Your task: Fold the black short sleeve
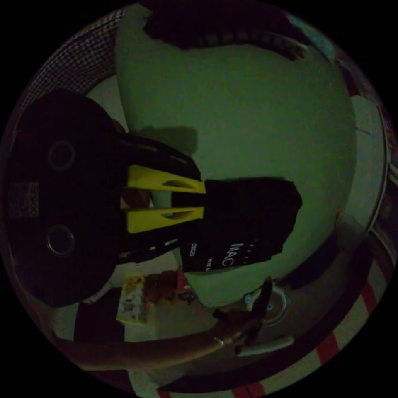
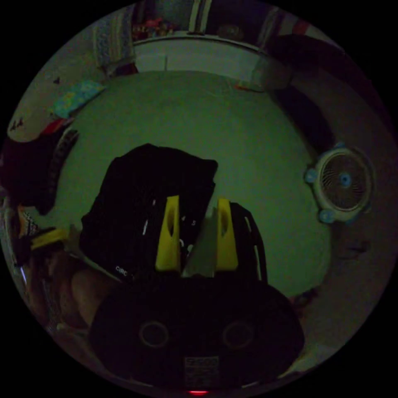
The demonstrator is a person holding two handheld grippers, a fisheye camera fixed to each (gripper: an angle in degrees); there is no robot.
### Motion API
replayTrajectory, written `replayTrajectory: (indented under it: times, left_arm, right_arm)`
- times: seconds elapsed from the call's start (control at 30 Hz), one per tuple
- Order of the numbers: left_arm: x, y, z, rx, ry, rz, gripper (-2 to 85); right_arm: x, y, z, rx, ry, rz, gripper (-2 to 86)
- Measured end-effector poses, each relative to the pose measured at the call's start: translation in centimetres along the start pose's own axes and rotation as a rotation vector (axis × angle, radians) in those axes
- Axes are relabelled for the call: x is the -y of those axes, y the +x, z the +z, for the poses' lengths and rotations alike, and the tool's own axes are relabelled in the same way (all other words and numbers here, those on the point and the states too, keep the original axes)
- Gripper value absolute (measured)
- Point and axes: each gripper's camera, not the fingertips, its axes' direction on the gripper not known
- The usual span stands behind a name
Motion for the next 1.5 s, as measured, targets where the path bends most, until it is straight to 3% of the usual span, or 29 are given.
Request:
replayTrajectory:
  times: [0.2,0.37,0.53,0.8,0.9,1.1,1.3,1.5]
  left_arm:
    - [3.2,3.5,3.6,0.092,-0.068,0.074,10.4]
    - [4.4,5.9,6.0,0.188,-0.097,0.072,9.0]
    - [6.4,8.9,5.9,0.147,-0.101,0.033,6.5]
    - [12.7,19.4,8.9,-0.036,-0.024,0.105,6.0]
    - [14.7,24.3,10.6,-0.035,0.004,0.146,5.9]
    - [12.6,26.4,8.2,-0.011,0.039,0.188,2.7]
    - [8.9,22.7,3.9,0.017,0.0,0.093,-0.2]
    - [3.4,20.8,-2.4,0.161,-0.003,-0.011,0.0]
  right_arm:
    - [-1.2,3.6,5.5,0.126,-0.054,0.11,13.4]
    - [-1.6,2.8,7.6,0.055,-0.007,0.003,1.3]
    - [-1.0,5.5,7.5,0.078,-0.046,-0.009,-0.9]
    - [1.8,13.3,7.3,-0.311,-0.077,0.043,-0.9]
    - [1.3,15.9,7.4,-0.478,-0.095,0.19,-0.7]
    - [-6.0,14.8,6.1,-0.269,0.019,0.247,-0.8]
    - [-15.5,6.0,5.0,-0.197,-0.067,0.078,-0.9]
    - [-22.4,-5.9,0.8,0.057,-0.024,0.02,-0.9]
